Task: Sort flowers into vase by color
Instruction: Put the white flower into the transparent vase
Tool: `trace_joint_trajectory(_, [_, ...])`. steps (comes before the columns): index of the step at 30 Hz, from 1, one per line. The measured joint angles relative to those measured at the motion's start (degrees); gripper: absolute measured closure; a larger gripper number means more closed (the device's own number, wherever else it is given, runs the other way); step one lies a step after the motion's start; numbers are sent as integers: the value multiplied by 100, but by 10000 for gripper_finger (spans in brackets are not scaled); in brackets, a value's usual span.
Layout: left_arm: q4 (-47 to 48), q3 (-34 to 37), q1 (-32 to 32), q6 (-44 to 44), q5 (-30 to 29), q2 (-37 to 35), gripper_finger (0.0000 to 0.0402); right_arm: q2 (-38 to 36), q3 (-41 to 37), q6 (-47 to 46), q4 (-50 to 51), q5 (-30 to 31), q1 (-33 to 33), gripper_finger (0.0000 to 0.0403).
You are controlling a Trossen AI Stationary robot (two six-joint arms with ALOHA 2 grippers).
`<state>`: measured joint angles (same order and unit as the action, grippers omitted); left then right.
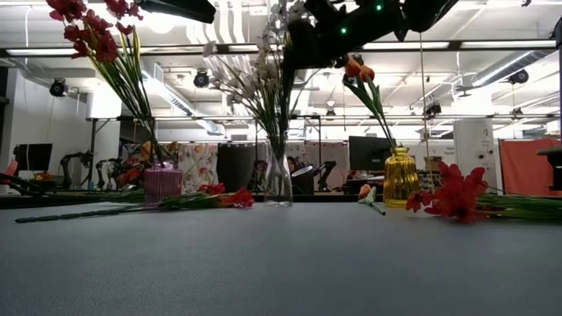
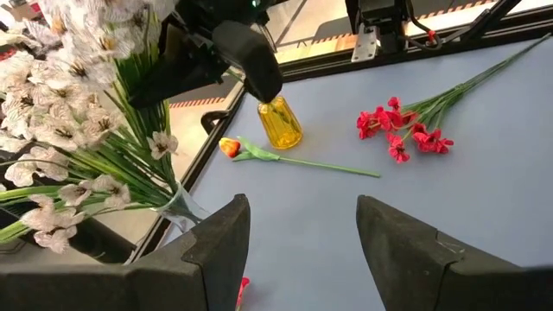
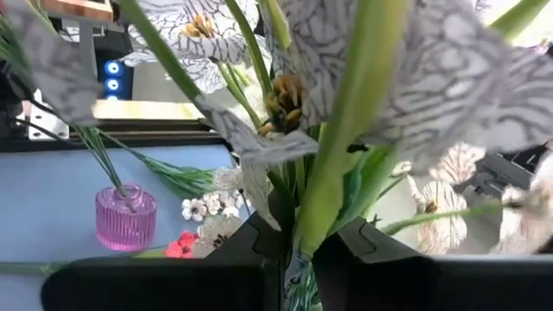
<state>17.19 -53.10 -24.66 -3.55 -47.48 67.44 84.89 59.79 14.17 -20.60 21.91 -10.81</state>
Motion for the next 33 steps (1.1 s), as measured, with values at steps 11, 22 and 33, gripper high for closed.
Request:
trace_joint_trajectory(11, [0,0,-1,2,-1,0,206,104,2,0,-107,-4,-136,371])
trace_joint_trajectory(22, [-7,0,-1,2,-1,0,206,158,4,-2,-116,-9,-186,371])
trace_joint_trajectory(33, [-20,0,-1,2,0,0,206,465,4,-61,-167,-9,-212,371])
